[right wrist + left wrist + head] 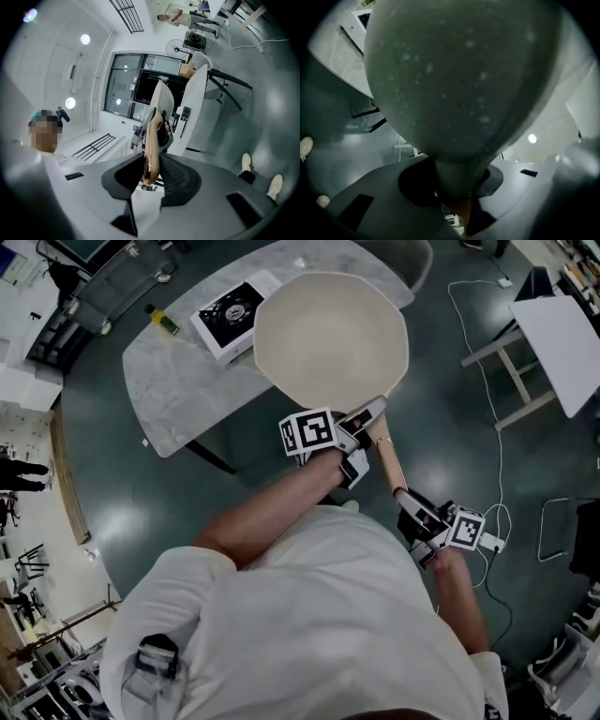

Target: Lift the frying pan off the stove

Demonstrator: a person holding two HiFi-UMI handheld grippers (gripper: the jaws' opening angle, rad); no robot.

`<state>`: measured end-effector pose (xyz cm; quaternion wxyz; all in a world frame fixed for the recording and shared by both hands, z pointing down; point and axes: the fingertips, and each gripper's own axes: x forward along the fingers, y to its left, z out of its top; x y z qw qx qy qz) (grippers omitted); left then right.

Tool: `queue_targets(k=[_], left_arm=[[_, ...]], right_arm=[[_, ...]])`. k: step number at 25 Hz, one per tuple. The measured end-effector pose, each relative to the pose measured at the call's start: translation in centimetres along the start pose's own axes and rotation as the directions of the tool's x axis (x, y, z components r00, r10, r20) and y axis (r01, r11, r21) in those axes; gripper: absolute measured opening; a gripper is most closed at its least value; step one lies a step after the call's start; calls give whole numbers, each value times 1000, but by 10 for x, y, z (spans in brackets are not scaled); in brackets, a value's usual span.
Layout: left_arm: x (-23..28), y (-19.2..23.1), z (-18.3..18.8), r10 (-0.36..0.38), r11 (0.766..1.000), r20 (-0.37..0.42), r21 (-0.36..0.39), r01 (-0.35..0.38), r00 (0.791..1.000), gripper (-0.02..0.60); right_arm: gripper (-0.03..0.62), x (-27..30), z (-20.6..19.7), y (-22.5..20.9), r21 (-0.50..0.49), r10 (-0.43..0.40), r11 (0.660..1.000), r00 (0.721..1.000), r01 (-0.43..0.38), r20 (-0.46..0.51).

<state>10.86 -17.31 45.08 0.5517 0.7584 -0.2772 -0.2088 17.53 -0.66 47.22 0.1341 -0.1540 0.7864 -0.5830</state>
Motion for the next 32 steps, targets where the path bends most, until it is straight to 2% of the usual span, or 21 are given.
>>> queue_targets(k=[10,32], left_arm=[[-16,-12,-19,8,1000,11,-3,-8,1000,148],[-33,-14,-3,22,1000,39,11,-22,999,147]], right_arm=[[109,-14,-19,14,-20,8,1000,1000,-8,-27],[107,4,-23,18,-7,36,999,997,-36,-67]])
